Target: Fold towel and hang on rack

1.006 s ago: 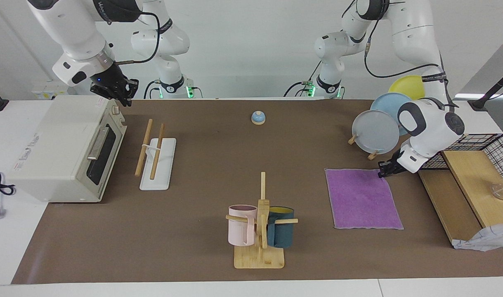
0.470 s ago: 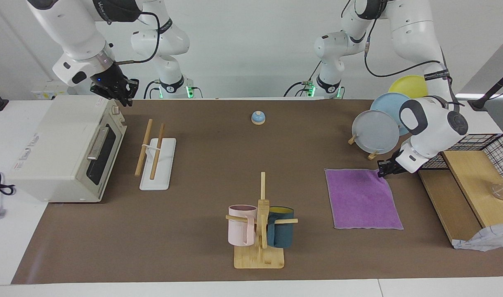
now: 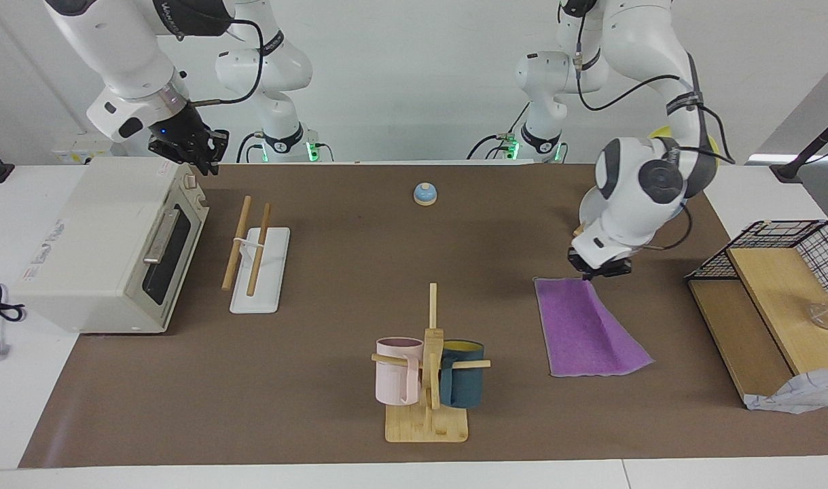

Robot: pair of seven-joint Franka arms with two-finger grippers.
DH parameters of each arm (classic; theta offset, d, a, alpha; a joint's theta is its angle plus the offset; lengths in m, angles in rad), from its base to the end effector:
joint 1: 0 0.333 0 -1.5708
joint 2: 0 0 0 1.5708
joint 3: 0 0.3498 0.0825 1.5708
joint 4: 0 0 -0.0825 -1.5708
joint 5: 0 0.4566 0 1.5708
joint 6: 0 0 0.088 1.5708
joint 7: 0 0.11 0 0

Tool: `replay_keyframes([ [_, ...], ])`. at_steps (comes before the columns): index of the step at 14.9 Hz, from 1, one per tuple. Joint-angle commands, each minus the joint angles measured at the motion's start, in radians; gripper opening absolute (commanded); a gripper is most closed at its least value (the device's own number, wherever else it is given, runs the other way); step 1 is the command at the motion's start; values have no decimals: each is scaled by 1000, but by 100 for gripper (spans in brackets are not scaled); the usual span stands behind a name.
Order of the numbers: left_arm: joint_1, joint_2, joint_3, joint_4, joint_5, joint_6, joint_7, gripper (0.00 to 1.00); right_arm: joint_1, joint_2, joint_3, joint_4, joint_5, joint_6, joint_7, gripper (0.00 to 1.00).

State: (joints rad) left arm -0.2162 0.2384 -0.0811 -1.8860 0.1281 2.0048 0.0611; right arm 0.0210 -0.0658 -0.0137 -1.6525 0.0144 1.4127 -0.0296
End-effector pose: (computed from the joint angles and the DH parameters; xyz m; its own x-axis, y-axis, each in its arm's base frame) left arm 0.6426 -0.1863 0.3646 0.9087 -0.3980 -0.1257 -0.4094 -0.9087 -0.0822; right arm 0.5848 0.0058 0.6391 0.9842 0.0392 -0.1726 0.0362 -0.9991 -0.0204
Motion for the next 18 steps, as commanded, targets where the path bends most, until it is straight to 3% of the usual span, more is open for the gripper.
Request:
replay_keyframes([
  [1, -119, -13, 18, -164, 91, 134, -171, 0, -7, -22, 3, -24, 15, -3, -26, 17],
  [2, -130, -8, 18, -206, 111, 193, -216, 0, -6, -22, 3, -24, 15, -3, -26, 17],
  [7, -118, -7, 15, -206, 107, 203, -230, 0, -6, -22, 3, -24, 15, -3, -27, 17],
  [8, -118, -7, 15, -206, 105, 206, -230, 9, -6, -22, 3, -24, 16, -1, -27, 18],
  [9, -118, -5, 15, -206, 105, 207, -230, 62, -7, -22, 3, -24, 16, -1, -27, 18],
  [10, -120, -5, 15, -205, 105, 209, -233, 70, -7, -22, 3, -24, 16, -1, -27, 19],
  [11, -120, -5, 15, -202, 104, 210, -240, 89, -6, -22, 3, -24, 16, -1, -27, 19],
  [12, -118, -7, 15, -196, 104, 204, -239, 100, -6, -23, 3, -24, 16, -1, -27, 19],
  [14, -94, -19, 17, -171, 87, 158, -224, 100, -7, -22, 3, -24, 16, -3, -27, 20],
  [16, -55, -8, 17, -82, -17, 94, -140, 100, -6, -23, 3, -24, 16, -3, -27, 20],
  [18, -7, 8, 20, -54, -115, 106, -43, 100, -7, -22, 3, -24, 16, -3, -27, 20],
])
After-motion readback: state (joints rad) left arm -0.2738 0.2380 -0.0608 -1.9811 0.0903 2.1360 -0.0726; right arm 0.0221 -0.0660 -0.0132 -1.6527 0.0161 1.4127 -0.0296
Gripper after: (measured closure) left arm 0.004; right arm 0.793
